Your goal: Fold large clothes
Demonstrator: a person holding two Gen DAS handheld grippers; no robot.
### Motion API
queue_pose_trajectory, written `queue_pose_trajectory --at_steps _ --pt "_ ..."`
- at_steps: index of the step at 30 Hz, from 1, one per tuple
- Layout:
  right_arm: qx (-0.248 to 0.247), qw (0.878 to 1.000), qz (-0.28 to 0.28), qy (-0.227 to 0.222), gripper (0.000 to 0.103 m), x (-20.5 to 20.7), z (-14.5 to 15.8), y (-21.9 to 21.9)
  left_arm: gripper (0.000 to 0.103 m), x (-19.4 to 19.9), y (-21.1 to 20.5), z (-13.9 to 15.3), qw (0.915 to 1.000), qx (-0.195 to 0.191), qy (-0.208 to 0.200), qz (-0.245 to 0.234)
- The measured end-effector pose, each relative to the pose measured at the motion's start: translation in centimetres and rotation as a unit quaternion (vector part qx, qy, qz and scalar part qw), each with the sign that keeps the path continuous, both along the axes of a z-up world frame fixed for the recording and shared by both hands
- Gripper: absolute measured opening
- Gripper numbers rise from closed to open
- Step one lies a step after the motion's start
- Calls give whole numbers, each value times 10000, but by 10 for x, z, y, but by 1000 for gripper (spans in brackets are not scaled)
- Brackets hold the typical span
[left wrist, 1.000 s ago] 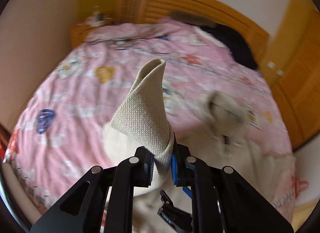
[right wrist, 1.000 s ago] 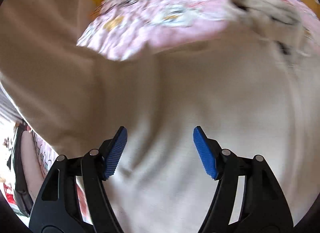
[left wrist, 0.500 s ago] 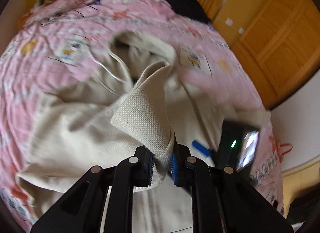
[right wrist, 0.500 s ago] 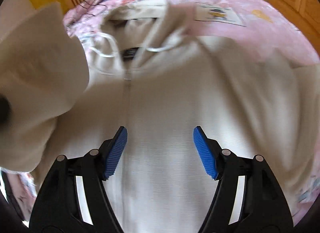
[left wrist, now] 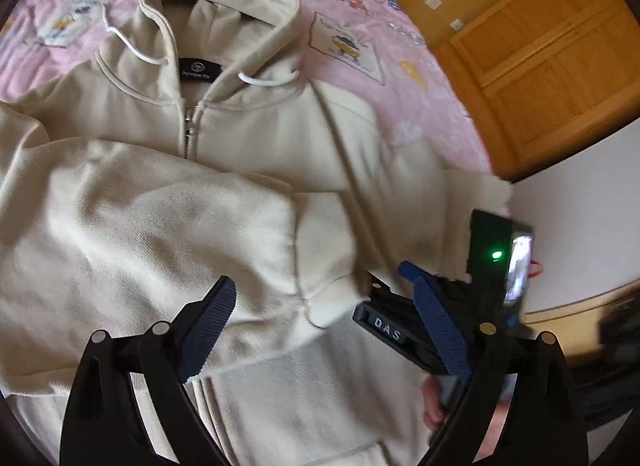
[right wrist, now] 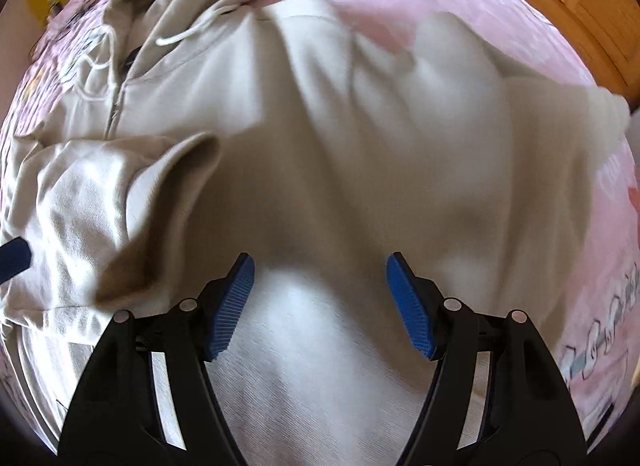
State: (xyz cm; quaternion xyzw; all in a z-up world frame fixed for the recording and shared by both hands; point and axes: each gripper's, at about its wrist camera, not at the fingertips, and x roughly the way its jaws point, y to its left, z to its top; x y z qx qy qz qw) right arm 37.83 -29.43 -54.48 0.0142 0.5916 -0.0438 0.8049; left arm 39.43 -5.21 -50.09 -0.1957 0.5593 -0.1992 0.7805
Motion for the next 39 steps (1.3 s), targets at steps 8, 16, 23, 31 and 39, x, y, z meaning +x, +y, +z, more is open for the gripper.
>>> queue_pose_trajectory --at_steps 8,16,23,31,39 --pt "1224 9907 -386 -454 79 -9 55 -26 90 -2 76 65 9951 734 -371 544" --pt "1784 9804 659 519 72 32 4 30 90 15 199 21 9475 3011 -214 1052" --pt "1436 9799 1087 857 23 34 -18 59 90 23 253 -37 9359 3178 444 1456" --pt "883 9907 1017 -181 15 16 62 44 90 11 224 -35 9438 2979 376 1383" --pt "46 9975 694 83 15 3 70 -10 90 9 184 -32 9545 2595 397 1416"
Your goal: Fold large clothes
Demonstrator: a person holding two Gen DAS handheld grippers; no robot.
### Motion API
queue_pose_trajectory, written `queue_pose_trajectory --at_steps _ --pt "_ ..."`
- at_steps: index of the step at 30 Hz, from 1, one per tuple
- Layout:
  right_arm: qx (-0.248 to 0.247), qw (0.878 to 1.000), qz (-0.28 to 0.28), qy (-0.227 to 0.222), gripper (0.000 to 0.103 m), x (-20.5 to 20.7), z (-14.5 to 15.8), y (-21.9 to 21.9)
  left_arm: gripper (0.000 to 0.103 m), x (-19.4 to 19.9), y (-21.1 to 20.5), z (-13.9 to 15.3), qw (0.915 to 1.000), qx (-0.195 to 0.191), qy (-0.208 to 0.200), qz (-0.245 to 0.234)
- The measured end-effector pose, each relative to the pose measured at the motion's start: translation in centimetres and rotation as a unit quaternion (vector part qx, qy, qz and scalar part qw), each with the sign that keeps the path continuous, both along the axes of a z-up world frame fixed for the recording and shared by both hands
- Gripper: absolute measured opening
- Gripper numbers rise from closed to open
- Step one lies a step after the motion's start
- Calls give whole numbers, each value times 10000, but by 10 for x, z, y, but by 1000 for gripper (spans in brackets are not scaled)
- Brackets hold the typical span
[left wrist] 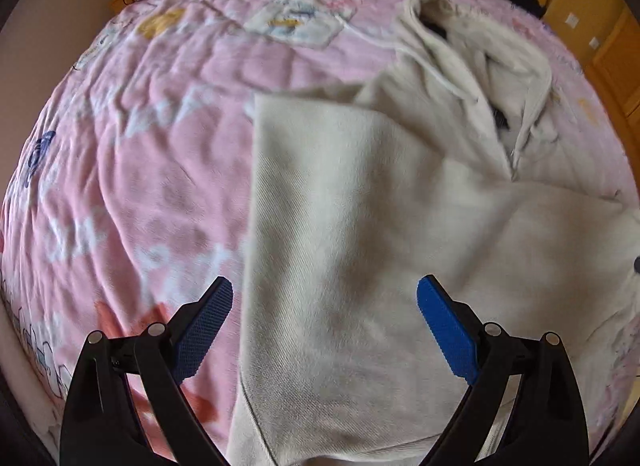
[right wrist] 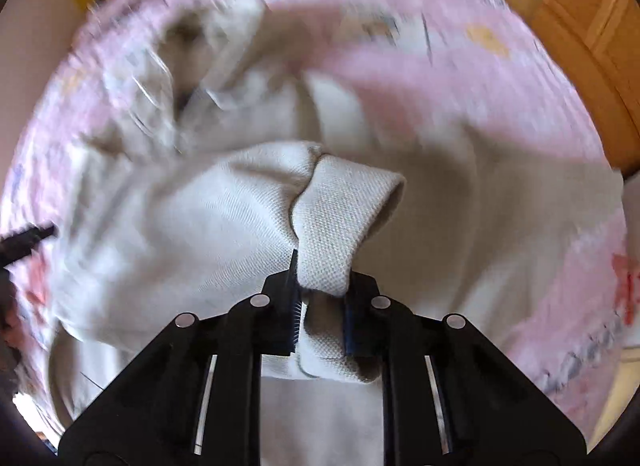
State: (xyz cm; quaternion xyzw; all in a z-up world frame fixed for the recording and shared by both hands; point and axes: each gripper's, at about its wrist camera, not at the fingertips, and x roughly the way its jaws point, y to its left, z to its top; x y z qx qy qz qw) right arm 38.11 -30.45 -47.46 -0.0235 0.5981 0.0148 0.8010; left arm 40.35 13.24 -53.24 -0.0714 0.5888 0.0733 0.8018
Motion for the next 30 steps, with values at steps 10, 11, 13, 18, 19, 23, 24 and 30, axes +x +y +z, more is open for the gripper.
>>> queue_pose_trajectory --at_steps 10,11,13,18,19,23,24,30 --pt "-422 9980 -349 300 26 -15 -70 -5 93 -6 -21 -50 9977 285 587 -168" --pt "-431 9982 -341 257 27 -17 -72 -7 94 -9 -27 -54 9969 479 560 -258" --pt "-303 9989 -318 169 29 -19 -75 -10 95 -12 -38 -60 9952 775 497 -332" --pt "-69 9986 -459 259 50 -20 -69 -27 96 -4 -45 -63 9935 889 652 -298" --pt "36 9985 -484 271 52 -18 -67 -29 96 -2 -45 -61 9931 868 731 -297" --pt "140 9969 -719 283 67 -22 -54 -48 96 9 -46 -42 9906 929 930 -388" --pt "170 9966 -758 265 68 -25 -51 -51 96 13 -47 -33 9907 929 898 -413" --pt "45 9974 -660 -297 72 -34 -35 -50 96 33 -59 20 9945 839 437 -456"
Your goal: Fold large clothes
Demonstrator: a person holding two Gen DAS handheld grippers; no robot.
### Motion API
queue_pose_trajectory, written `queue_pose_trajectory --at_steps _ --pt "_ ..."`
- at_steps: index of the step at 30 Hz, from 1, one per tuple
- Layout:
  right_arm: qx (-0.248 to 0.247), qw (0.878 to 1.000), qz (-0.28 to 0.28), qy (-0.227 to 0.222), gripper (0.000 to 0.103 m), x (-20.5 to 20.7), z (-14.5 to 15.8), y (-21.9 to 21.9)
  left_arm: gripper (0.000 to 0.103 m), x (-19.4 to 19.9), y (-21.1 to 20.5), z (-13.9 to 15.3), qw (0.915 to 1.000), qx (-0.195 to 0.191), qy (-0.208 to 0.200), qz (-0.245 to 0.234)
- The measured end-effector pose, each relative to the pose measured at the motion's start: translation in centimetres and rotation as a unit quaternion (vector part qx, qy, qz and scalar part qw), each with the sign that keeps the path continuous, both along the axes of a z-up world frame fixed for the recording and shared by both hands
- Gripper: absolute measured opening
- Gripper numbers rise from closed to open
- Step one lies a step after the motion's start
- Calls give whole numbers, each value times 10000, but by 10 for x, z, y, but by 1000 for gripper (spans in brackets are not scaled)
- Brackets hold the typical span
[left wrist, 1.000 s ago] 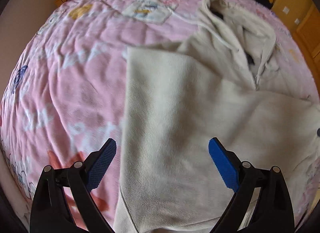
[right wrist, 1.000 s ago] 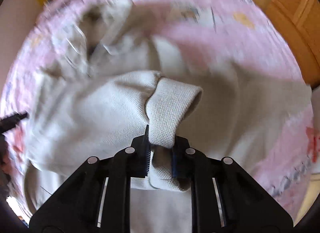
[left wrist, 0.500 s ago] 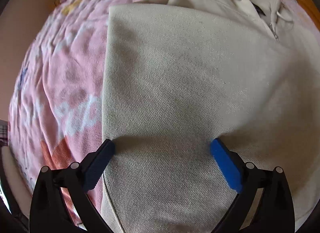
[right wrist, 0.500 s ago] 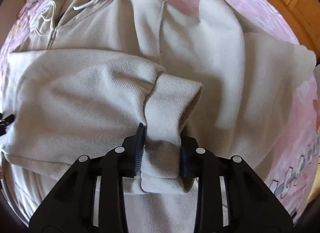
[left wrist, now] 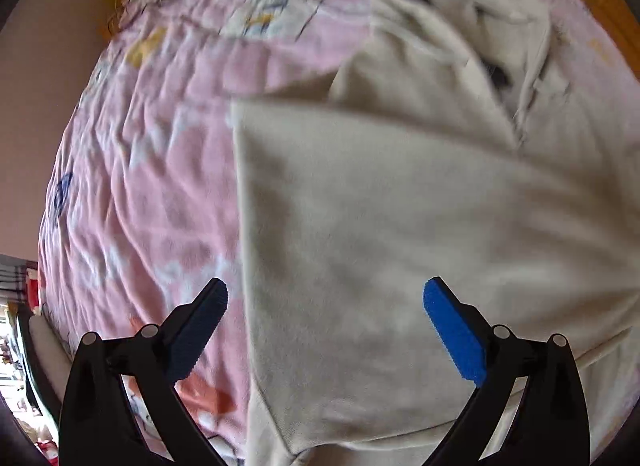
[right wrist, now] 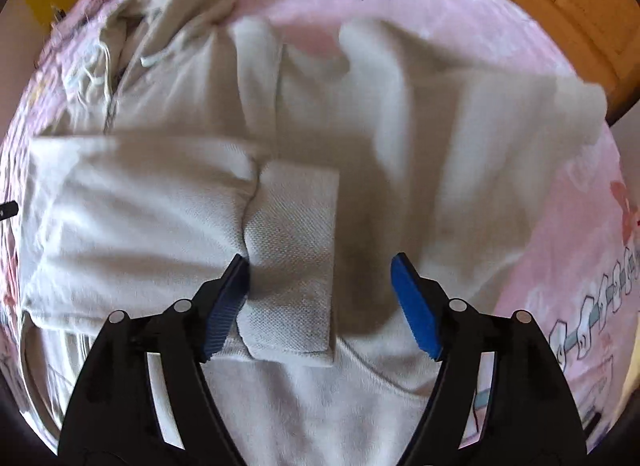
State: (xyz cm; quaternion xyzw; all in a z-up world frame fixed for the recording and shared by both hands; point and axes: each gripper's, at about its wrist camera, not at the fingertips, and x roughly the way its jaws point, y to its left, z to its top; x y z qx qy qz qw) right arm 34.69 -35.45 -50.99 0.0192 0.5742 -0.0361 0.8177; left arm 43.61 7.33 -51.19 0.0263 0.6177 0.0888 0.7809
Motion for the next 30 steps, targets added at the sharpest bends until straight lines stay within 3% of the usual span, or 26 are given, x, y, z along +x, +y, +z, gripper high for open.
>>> queue_pose_trajectory --at_steps 2,3,6,9,13,15,18,21,25,27,30 --pt "266 9994 -149 -191 72 -6 -1 -4 96 8 -15 2 9999 -86 -58 -3" --pt "632 9972 -314 -240 72 -10 -5 -14 96 15 -21 1 9999 -86 -89 43" --pt "1328 9900 -473 -10 72 -13 -20 -34 96 23 -56 -7 9996 -233 -85 135" --pt "2585 9628 -751 260 72 -20 -27 -64 96 27 -104 -24 9984 -529 184 -44" --pt "3445 9282 -1377 288 72 -26 -26 -121 96 26 -181 -38 9961 -546 271 -630" --pt "3439 9240 -1661 191 72 -25 -20 -155 96 27 -218 -50 9943 -428 387 -898" --pt "2694 9426 -1966 -147 72 -23 1 -206 96 27 -253 -58 9926 -447 460 -1033" --pt "2406 9389 -2412 -484 72 -13 14 -259 96 26 -282 -56 9920 -436 334 -1140" --pt "2113 9235 -3082 -864 72 12 26 -332 95 28 -307 -43 9952 -404 66 -891" --pt "2208 9091 -3394 -976 72 27 23 -362 95 30 -323 -34 9954 -427 -143 -843" --pt "2595 8768 -3930 -968 72 50 4 -400 95 35 -345 -23 9935 -555 -243 -961"
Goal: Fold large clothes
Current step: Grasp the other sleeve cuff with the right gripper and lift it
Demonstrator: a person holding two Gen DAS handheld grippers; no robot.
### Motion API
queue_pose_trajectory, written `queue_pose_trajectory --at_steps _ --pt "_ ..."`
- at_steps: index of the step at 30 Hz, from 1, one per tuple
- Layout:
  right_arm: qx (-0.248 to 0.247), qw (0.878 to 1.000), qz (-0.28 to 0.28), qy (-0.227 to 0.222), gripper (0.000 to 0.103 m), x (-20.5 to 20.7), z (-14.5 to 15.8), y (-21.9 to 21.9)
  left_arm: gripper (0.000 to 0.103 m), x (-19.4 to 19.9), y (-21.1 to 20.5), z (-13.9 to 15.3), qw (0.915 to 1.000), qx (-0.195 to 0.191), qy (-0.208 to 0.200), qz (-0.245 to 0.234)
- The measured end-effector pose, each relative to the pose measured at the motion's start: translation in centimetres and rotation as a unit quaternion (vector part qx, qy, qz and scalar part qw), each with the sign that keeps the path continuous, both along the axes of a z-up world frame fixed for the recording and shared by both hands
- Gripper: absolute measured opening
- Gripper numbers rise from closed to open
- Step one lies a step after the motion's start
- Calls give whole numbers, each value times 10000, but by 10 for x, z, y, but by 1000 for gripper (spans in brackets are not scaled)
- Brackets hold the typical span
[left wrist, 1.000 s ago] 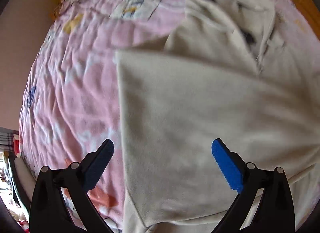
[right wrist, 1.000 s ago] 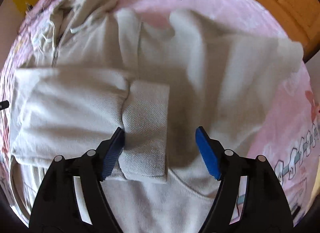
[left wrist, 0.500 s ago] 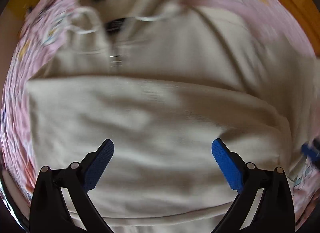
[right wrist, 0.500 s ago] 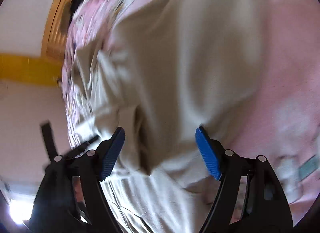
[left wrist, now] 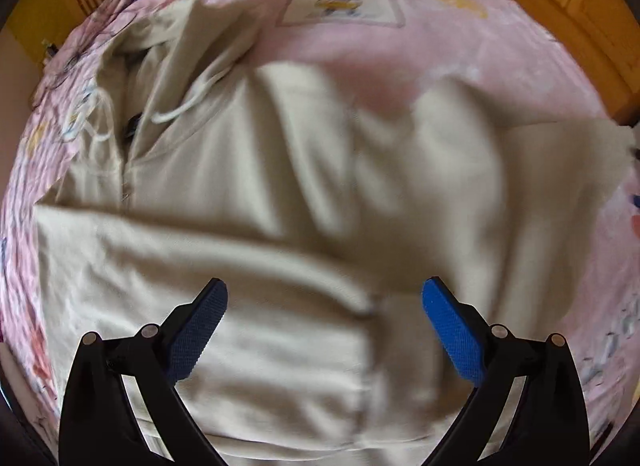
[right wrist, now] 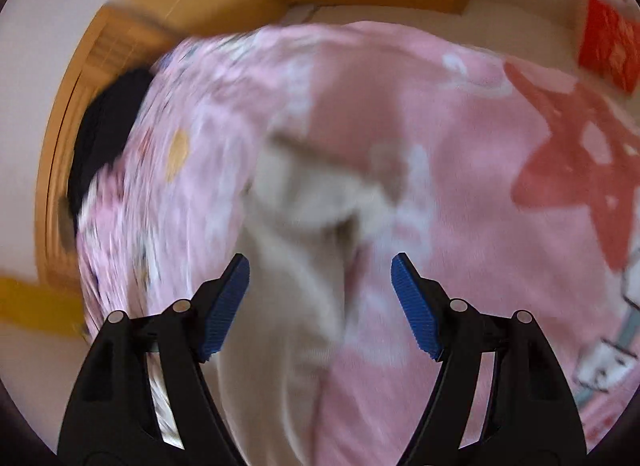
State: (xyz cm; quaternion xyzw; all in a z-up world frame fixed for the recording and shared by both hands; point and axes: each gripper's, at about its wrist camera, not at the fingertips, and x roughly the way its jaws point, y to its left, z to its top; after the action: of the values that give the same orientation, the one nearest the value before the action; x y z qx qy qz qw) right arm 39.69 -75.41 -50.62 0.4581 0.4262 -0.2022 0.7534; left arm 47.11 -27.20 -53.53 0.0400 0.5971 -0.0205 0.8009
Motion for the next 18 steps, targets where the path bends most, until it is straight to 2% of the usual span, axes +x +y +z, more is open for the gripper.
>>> queue_pose_trajectory --at_steps 3,5,8,12,14,15,16,18 --pt "473 9974 -539 72 72 5 -25 -31 95 3 -28 -3 9996 -172 179 -166" --pt "753 9928 -927 -64 72 6 -37 -40 95 3 -45 -8 9994 -94 291 -154" --pt "984 9899 -1017 9 73 14 -45 -48 95 -4 -51 -25 9985 -55 518 -145" --pt "1047 9907 -840 -234 72 16 -34 -48 95 -12 -56 -38 9973 109 706 -161" --pt "713 9956 -610 17 55 23 -30 -43 95 -16 -58 -41 9968 157 752 -224" --pt "605 9970 -481 62 33 27 -29 -40 95 -18 -58 -42 9965 169 783 -247" --pt "474 9983 -343 34 24 26 -28 -37 95 -19 -58 -44 9959 166 844 -283" --pt "138 9998 -146 9 18 21 -22 -32 95 -18 -59 -49 9950 188 914 -368"
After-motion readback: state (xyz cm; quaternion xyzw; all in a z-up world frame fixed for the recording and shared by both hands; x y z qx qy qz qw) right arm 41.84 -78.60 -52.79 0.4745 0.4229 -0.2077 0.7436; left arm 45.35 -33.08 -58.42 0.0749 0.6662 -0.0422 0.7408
